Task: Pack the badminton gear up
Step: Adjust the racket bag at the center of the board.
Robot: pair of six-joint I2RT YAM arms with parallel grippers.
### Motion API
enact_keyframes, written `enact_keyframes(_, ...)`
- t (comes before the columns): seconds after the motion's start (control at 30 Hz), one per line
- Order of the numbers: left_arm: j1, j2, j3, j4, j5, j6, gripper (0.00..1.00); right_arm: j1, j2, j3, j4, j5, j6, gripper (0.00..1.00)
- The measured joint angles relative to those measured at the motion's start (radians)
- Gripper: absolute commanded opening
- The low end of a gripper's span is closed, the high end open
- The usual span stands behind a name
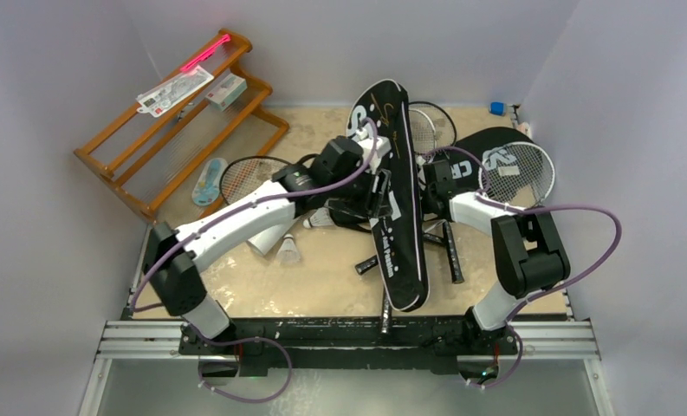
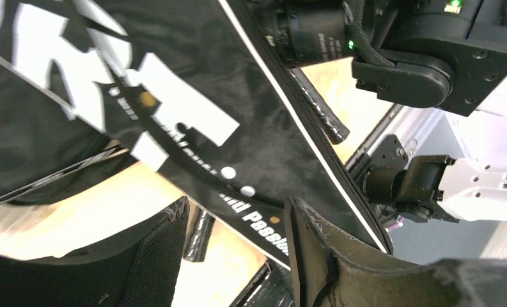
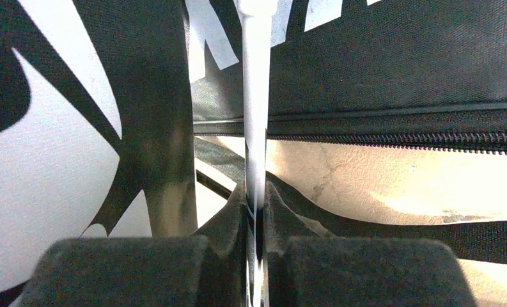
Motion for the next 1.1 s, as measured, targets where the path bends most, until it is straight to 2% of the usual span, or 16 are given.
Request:
enact_keyframes(0.1, 0.017, -0.077, -0.037, -0.002, -0.064, -0.011, 0.70, 0.000, -0.008, 0.000, -0.007, 0.005, -0.004, 0.00)
enact_keyframes(0.17, 0.023, -0.135, -0.087, 0.003, -0.141, -0.029, 0.73, 0.000, -0.009, 0.000, -0.010, 0.005, -0.004, 0.00)
enact_keyframes(0.37, 0.067, -0.275, -0.279, 0.021, -0.245, -0.083, 0.73, 0.023, -0.009, 0.006, -0.017, 0.009, -0.002, 0.00)
enact_keyframes(0.47, 0.098, -0.298, -0.319, 0.016, -0.261, -0.095, 0.71, 0.058, -0.009, 0.027, -0.041, 0.026, -0.002, 0.00)
enact_keyframes(0.63, 0.106, -0.307, -0.322, 0.008, -0.266, -0.090, 0.68, 0.106, -0.009, 0.073, -0.076, 0.029, -0.006, 0.00)
enact_keyframes(0.87, 0.098, -0.323, -0.322, -0.019, -0.275, -0.064, 0.67, 0.104, -0.029, 0.086, -0.171, 0.077, -0.017, 0.00)
enact_keyframes(1.1, -0.025, -0.290, -0.274, -0.068, -0.351, -0.046, 0.64, 0.096, -0.063, 0.086, -0.205, 0.087, -0.017, 0.00)
